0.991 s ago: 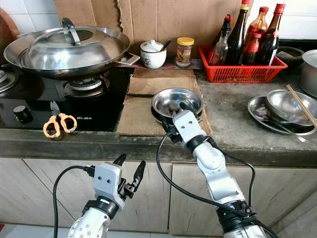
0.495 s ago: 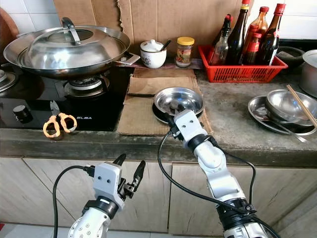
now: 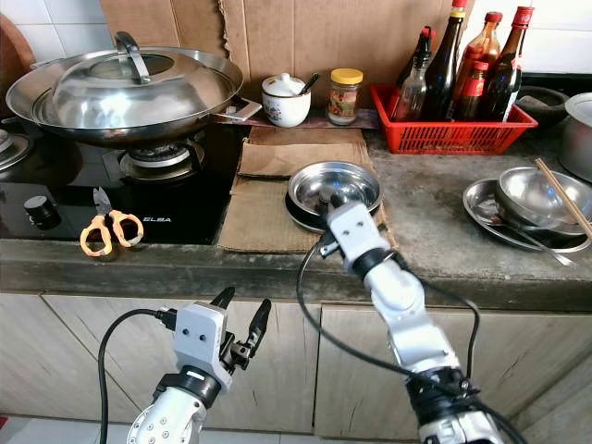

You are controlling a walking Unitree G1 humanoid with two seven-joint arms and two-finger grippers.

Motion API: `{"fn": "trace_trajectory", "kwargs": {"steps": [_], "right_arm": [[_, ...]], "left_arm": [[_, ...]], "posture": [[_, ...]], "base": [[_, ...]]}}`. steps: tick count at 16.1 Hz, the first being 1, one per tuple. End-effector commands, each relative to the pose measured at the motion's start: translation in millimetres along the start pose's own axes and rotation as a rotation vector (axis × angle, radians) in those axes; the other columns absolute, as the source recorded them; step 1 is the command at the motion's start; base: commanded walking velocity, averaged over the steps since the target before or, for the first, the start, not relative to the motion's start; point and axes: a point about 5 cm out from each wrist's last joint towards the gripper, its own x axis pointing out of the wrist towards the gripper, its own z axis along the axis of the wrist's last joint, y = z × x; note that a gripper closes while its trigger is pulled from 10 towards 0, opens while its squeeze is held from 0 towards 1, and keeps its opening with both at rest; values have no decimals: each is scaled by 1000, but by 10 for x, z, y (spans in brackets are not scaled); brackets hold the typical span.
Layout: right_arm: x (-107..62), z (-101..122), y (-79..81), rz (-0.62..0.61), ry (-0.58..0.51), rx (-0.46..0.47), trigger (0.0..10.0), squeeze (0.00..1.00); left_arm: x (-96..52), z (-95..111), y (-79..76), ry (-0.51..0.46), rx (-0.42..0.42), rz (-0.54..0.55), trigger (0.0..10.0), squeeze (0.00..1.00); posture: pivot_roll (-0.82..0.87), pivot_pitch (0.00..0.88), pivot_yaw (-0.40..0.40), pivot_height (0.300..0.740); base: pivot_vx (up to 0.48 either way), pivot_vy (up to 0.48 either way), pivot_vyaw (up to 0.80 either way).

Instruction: Kitchen organization

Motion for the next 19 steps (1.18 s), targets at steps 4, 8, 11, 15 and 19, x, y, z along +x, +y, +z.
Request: {"fn": "trace_trajectory", "kwargs": {"steps": [4,8,11,15,19], "right_arm": [[49,83,-105,-45,-35,-8,0,0],[84,186,-118,-97,-69,88,0,0],[125,275,-141,-148,-97,195,0,0],[152,362,-178,-178,-120,262,0,0],[136,271,-141,-143,-65,229,0,0]], "left_arm": [[15,60,4,-26,11,4,10000,0],[26,62,13,-28,13,8,10000,0],[36,62,15,-29,16,8,10000,0],[68,62,34,-23,-6,25,10000,0],[85,67,58,-25,8,25,10000,0]], "posture": [[124,28,-57,740],[123,28,-58,740],[125,22,-59,740],[122,16,-55,740],[123,13,-57,740]], "base": [[0,0,0],[0,0,0],[0,0,0],[0,0,0],[0,0,0]]}}
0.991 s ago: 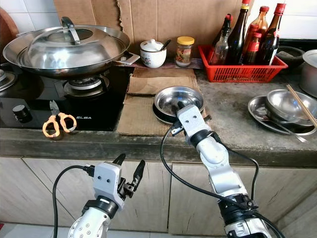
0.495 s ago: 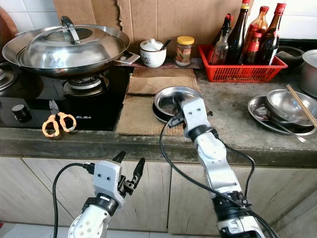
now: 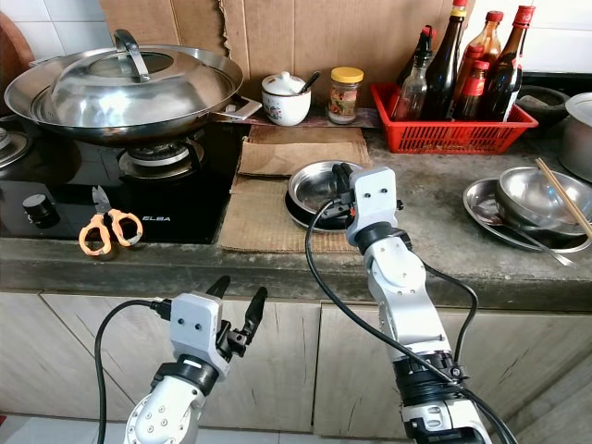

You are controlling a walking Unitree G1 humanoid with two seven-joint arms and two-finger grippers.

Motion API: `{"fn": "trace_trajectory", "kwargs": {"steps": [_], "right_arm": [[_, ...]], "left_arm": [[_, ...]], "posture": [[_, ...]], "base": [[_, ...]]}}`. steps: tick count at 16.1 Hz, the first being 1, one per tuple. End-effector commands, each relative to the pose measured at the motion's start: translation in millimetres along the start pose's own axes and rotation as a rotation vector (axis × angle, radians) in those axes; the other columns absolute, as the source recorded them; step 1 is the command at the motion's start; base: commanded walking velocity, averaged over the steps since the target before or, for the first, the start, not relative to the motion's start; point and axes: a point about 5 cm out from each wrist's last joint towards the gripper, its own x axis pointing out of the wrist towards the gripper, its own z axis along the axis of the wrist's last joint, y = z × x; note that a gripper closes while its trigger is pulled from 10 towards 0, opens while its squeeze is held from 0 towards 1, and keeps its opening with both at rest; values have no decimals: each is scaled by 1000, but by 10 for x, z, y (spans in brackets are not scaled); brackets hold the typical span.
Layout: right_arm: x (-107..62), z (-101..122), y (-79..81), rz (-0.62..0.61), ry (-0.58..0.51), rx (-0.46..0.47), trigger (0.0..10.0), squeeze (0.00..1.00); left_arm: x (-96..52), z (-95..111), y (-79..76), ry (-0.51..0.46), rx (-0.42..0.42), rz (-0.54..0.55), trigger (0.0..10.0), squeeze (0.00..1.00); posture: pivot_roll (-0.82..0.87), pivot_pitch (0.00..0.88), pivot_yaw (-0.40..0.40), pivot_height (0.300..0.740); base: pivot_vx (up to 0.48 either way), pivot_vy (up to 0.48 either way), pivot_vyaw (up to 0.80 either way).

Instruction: Kitchen organization

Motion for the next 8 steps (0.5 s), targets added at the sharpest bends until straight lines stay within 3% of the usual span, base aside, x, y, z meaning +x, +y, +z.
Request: {"fn": "trace_trajectory", "kwargs": {"steps": [1,3,8], "right_arm": [[-35,-58,10,25,30,-45,0,0],[-110,-157,38,47,60,-112,0,0],[-144,-233,55,68,87,-167,0,0]], "left_arm": [[7,-19,-5,14,6,-4,10000,0],[3,-23,-3,15,9,-4,10000,0],[4,-22,-8,15,12,-9,10000,0]], "posture": [[122,10,-58,740],[121,11,-57,740],[122,17,-56,740]], "base": [[0,0,0],[0,0,0],[0,0,0]]}}
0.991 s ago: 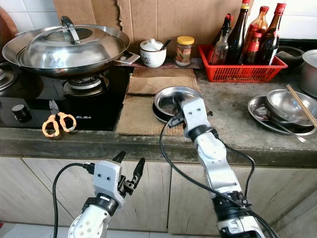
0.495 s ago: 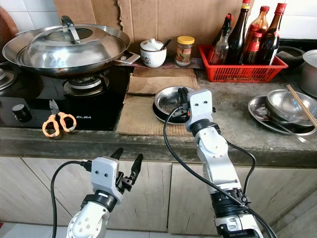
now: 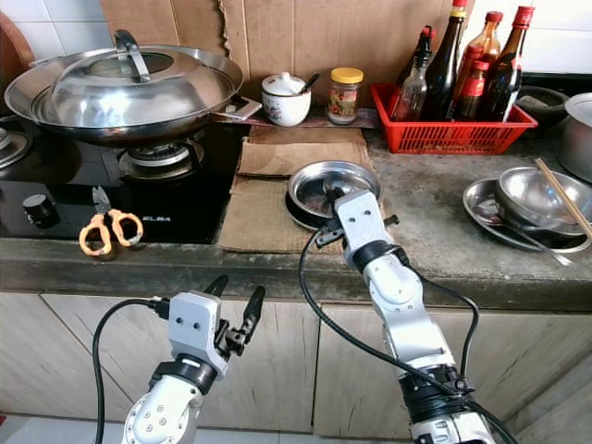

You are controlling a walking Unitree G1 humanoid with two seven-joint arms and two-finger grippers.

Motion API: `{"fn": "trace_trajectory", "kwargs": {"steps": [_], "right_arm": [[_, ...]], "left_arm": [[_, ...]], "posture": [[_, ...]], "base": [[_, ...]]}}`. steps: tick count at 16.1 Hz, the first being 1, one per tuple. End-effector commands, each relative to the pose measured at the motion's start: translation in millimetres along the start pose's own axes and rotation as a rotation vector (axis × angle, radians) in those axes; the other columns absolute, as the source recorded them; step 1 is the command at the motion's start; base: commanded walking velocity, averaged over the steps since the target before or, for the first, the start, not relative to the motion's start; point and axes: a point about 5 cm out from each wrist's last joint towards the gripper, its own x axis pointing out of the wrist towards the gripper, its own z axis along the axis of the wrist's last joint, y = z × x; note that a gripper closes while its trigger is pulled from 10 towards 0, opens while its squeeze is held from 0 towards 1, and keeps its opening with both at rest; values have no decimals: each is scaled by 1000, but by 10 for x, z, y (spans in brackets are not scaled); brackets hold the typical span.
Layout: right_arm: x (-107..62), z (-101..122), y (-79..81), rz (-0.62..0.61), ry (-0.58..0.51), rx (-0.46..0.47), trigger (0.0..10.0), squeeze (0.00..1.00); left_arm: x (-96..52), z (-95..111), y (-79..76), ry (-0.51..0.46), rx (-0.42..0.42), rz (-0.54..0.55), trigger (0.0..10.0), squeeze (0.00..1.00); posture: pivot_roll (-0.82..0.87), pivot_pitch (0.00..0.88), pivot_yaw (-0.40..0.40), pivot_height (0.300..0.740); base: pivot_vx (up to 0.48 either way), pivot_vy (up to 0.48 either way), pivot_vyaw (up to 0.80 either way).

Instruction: Kitchen organization

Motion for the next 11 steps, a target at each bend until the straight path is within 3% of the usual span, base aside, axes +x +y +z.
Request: {"fn": "trace_trajectory", "kwargs": {"steps": [1,2,3,4,6,7,11], "right_arm": [[-8,-17,9,15,5,-17,353,0],[-8,-5,13,18,-2,-14,10000,0],[-6,0,12,17,-5,-17,10000,0],[-6,10,14,16,-15,-16,10000,1000],[-5,41,12,21,-30,-19,10000,1000],[-3,48,7,20,-32,-19,10000,0],[-52,55,-5,41,-48,-27,10000,0]], "left_arm": [[2,-21,-24,15,7,-12,10000,0],[-5,-25,-30,17,6,-13,10000,0],[-6,-25,-31,18,6,-13,10000,0],[-6,-26,-30,19,5,-12,10000,0],[-6,-26,-30,19,4,-10,10000,0],[-7,-27,-30,19,5,-10,10000,0],[-19,-16,-58,12,0,-25,10000,0]], "posture": [[121,19,-57,740],[120,22,-55,740],[122,23,-59,740],[121,25,-59,740],[121,26,-59,740],[121,26,-59,740],[118,27,-57,740]], "base": [[0,0,0],[0,0,0],[0,0,0],[0,0,0],[0,0,0],[0,0,0],[0,0,0]]}}
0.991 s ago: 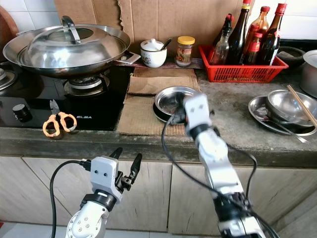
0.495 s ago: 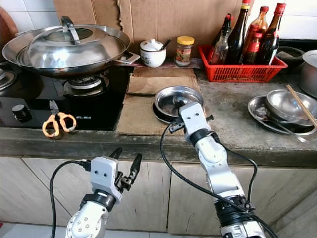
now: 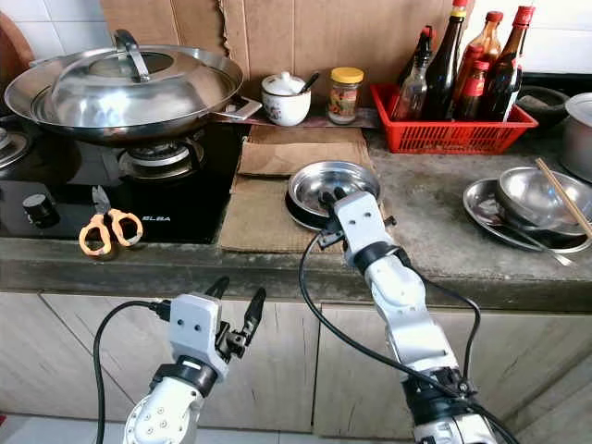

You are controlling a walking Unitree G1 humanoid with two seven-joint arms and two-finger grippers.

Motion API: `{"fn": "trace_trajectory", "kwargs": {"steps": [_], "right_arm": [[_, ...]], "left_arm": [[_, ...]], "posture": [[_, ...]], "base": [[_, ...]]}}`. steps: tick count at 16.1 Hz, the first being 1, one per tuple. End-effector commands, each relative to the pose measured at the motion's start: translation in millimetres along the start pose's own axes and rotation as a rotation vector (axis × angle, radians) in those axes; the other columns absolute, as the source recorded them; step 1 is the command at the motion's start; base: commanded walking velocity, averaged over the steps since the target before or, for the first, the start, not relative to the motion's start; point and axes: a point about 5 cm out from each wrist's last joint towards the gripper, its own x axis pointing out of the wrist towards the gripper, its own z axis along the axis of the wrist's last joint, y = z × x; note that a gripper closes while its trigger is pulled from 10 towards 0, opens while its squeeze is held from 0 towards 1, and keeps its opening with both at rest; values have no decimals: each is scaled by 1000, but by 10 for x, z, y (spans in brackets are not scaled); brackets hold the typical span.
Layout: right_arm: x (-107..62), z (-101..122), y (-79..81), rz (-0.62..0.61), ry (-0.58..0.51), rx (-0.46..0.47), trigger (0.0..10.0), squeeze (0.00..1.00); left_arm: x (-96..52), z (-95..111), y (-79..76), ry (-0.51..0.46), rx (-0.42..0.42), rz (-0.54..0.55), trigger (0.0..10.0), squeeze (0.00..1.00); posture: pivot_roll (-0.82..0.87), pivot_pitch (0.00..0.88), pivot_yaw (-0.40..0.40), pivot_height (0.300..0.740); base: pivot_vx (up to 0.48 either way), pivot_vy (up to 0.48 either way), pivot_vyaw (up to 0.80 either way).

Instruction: Kitchen organization

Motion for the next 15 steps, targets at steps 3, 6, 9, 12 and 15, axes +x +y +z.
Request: {"fn": "trace_trajectory", "kwargs": {"steps": [3,6,9,12,15], "right_arm": [[-72,43,-72,21,-39,-61,10000,0],[-83,65,-145,0,-51,-61,10000,1000],[-68,93,-116,14,-68,-48,10000,1000],[-133,8,-115,35,-43,-61,10000,0],[-175,-93,-121,58,-8,-93,10000,0]], "left_arm": [[-7,-4,-41,6,-1,-18,10000,0],[-10,-5,-39,8,-2,-20,10000,0],[-10,-9,-41,10,-1,-22,10000,0],[-9,-12,-39,11,-1,-18,10000,0],[-11,-12,-39,10,-1,-19,10000,0]], "posture": [[115,31,-58,740],[112,32,-54,740],[113,30,-52,740],[115,32,-55,740],[113,30,-55,740]], "base": [[0,0,0],[0,0,0],[0,0,0],[0,0,0],[0,0,0]]}}
